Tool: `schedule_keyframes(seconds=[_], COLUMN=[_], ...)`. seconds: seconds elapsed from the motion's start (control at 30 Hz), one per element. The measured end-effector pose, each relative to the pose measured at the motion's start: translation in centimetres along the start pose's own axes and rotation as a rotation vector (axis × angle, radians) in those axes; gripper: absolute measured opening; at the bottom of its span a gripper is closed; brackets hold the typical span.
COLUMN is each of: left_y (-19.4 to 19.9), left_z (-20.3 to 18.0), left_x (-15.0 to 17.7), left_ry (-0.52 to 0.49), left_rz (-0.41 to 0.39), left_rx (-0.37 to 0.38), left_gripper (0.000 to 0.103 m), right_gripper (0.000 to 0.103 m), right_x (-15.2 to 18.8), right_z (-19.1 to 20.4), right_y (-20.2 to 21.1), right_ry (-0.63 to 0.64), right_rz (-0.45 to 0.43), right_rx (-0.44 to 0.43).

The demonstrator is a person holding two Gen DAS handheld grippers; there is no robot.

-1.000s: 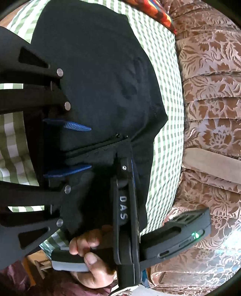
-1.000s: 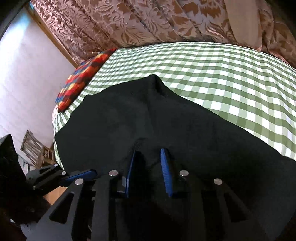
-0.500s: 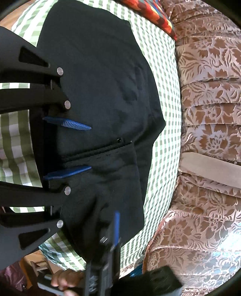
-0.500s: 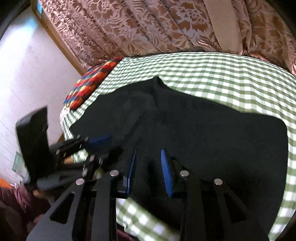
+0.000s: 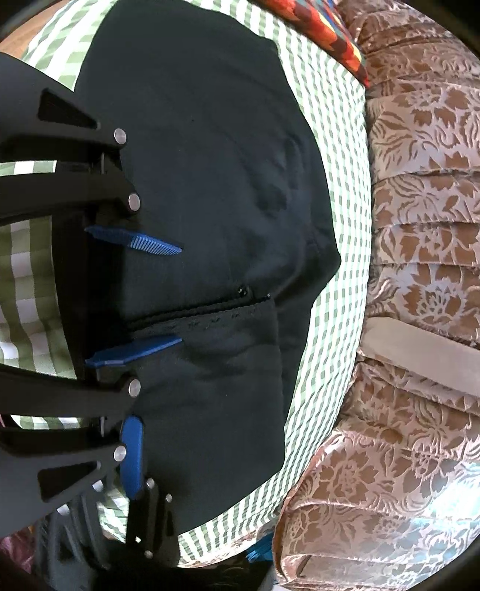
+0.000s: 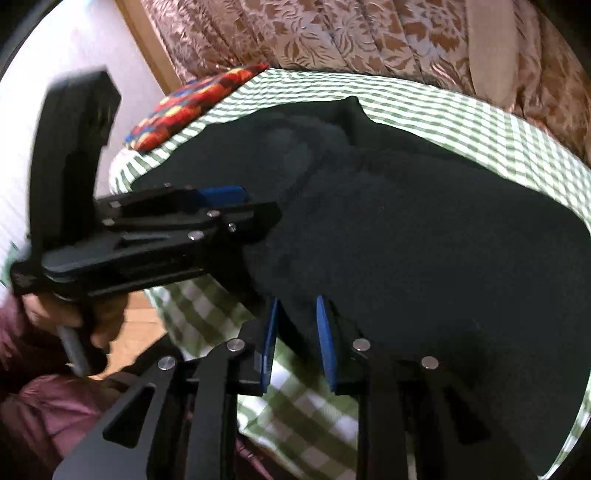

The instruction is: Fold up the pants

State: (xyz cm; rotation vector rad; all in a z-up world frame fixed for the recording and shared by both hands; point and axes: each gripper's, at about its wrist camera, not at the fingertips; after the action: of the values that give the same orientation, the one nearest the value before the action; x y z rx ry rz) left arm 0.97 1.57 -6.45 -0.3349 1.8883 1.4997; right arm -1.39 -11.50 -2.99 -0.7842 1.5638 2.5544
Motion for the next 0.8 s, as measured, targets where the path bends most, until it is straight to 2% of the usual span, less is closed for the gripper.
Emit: schedule_keyframes(seconds=[0.1, 0.2, 0.23, 0.3, 0.4, 0.53, 0.6, 0.7, 0.8], left_y=[1.0, 2.7, 3.6, 4.8, 7.7, 10.0, 10.4, 9.9, 9.1], left_z=[1.2, 4.6, 6.9, 9.9, 15.7, 20.8, 22.4, 23.1, 23.5], left_x=[0.1, 1.0, 1.8, 3.2, 7.1, 11.4, 12.9, 13.4, 13.1], left_ry=[0.041, 0.169, 0.265, 0.389, 0.629, 0.882, 0.986, 1.047, 1.064], left_rz=[-0.016, -0.04, -0.043, -0.049, -0.08, -0.104, -0.123, -0.127, -0.118], left_rx=[0.021, 0.028, 0.044, 0.041, -0.012, -0.055, -0.056, -0.036, -0.06], left_gripper=[0.052, 0.052, 0.052, 0.052, 0.052, 0.052, 0.052, 0.052, 0.052], right_gripper=[0.021, 0.021, 0.021, 0.022, 0.029, 0.039, 0.04, 0.04, 0.041], right_x=[0.2, 0.3, 0.3, 0.3, 0.3, 0.2, 0.2, 0.2, 0.1], right_z=[0.4, 0.2, 0.0, -0.2, -0.3, -0.2, 0.0, -0.1, -0.1], right_y=[-0.1, 0.3, 0.4, 0.6, 0.8, 0.9, 1.0, 1.0, 1.2], right_ry=[0.026, 0.008, 0.001, -0.01, -0.028, -0.033, -0.033, -0.04, -0.046], right_rz=[-0.005, -0.02, -0.025, -0.034, -0.04, -0.043, -0.045, -0.048, -0.053], right_rx=[0.023, 0.014, 0.009, -0.002, -0.032, -0.065, -0.067, -0.071, -0.071])
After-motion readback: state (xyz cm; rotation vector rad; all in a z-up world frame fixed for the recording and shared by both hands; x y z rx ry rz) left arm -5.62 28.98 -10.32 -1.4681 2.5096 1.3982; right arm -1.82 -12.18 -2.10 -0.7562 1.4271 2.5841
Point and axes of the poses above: each gripper's, at about its wrist camera, not at the fingertips, and y roughly against the way its jaws point, z to its left, x to its underside, and after that the axes turned 10 degrees about -y, right-handed
